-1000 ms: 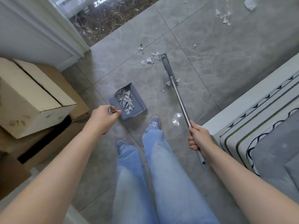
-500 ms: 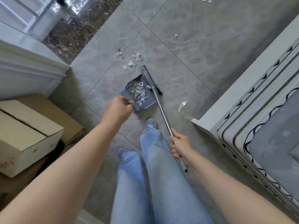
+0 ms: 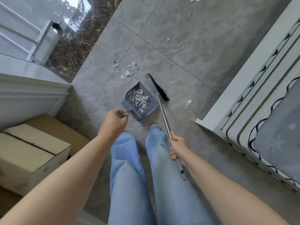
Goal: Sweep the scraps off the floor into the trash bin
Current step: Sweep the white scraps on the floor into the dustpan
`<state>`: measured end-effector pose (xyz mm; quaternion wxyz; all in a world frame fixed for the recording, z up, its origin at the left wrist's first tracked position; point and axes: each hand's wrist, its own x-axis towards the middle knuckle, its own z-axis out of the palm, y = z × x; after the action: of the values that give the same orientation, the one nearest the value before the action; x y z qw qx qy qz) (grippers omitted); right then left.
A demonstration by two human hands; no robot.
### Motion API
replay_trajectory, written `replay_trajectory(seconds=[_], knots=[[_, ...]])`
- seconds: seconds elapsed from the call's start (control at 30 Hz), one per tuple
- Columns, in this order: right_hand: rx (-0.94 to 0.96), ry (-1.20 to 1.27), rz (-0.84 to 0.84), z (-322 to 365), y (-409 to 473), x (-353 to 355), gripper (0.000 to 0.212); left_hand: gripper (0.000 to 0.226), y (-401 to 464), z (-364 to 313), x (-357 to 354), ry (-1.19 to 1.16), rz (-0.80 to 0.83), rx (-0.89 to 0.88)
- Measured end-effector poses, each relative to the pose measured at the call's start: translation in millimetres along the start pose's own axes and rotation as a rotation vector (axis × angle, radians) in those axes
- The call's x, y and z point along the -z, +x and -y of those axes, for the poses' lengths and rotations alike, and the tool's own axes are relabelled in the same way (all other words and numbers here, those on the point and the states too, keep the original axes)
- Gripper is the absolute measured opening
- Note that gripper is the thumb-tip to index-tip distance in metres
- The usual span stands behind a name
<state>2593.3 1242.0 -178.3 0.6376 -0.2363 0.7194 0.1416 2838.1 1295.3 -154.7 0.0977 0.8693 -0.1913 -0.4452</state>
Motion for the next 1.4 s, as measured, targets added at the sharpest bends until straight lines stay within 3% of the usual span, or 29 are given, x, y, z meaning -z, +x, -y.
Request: replay_trajectory(seconds=[0.17,0.37,0.53,0.67,0.83,1.13,1.23,1.33,1.4], knots=[[0.018,0.131,0.044,-29.0,-41.0,14.6,0.042,0.027,-4.3,-12.3,13.1,0.076,0.135,-0.04],[0.053,0.276,-0.191,-6.8,-15.7,72.5,0.044,0.029,11.3,-47.1,15.3,0.282,0.235,-0.194],[-0.066,0.342,-0.241,19.1,42.9,98.7,0.048,0.039,22.8,-58.3,11.9,0.301,0.209,-0.21],[-0.081,0.24,-0.103,2.6,33.4,56.0,0.051,0.038,21.4,-58.0,9.2,0.325,0.205,-0.216],[-0.008,0.385,0.021,-19.8,-15.1,45.0,0.062,0.031,17.4,-59.7,9.2,0.345,0.172,-0.211],[-0.015,0.286,-0.146,18.4,18.9,44.7,0.071,0.031,11.9,-58.2,4.8,0.377,0.107,-0.259],[-0.064,0.247,-0.086,16.9,12.8,0.5,0.06,0.034,18.2,-52.2,4.3,0.335,0.134,-0.252],[-0.143,0.447,0.045,11.5,-10.6,-37.8,0.025,0.035,23.1,-53.0,5.9,0.31,0.165,-0.255],[-0.118,0.58,0.072,12.3,-27.2,-50.2,0.024,0.035,28.4,-56.0,11.1,0.31,0.198,-0.252]])
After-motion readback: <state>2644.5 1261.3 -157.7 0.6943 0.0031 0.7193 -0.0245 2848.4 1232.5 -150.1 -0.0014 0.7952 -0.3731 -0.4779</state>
